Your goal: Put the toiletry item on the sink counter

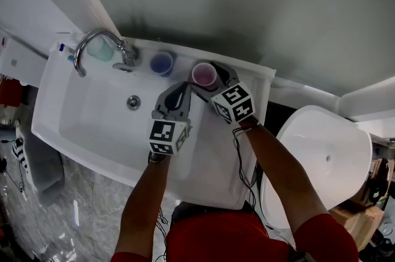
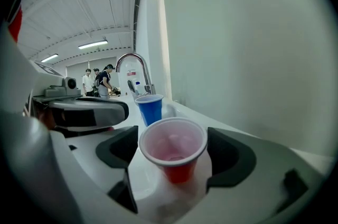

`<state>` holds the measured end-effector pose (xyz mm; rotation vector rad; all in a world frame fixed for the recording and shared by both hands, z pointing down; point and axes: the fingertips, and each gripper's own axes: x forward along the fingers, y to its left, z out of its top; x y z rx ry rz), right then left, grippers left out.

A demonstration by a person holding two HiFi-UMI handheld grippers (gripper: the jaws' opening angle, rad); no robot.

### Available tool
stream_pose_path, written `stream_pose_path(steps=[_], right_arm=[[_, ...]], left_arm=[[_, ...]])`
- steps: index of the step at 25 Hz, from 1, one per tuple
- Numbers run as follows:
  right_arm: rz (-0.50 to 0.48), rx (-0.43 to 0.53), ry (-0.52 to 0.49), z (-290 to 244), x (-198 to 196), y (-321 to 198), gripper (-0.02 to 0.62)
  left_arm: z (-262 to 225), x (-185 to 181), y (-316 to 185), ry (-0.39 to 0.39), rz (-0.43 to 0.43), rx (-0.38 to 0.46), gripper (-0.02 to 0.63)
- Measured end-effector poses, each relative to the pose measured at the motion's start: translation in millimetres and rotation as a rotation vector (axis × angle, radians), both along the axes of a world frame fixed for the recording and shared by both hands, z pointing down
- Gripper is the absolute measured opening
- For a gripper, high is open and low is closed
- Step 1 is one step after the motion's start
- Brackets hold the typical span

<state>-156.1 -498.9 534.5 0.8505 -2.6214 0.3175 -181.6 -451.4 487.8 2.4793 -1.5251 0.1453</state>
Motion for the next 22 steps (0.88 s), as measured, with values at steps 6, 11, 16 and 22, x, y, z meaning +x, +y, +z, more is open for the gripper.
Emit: stream_pose_path(steps=[6, 11, 16, 22], right_arm=[[0.029, 0.017, -0.05, -14.6, 10.3, 2.9, 0.365], [0.041, 0.066, -0.112, -45.7, 23.5, 15.1, 0.364], [-0.014, 0.123, -0.195, -83.3, 28.3, 42.1, 0.362], [-0.079, 0.163, -0.272, -119.9, 33.3, 76.0, 0.359]], left_arm=[[-7.0, -2.7, 2.4, 0.01, -0.014, 0.016, 0.018], [-24.7, -1.6, 9.0, 0.041, -0.023, 0.044, 0.018], [-52.9, 11.7, 27.3, 0.045, 0.022, 0.085, 0.017], [-77.3, 20.8, 55.6, 0.023, 0.038, 0.124, 0.018]])
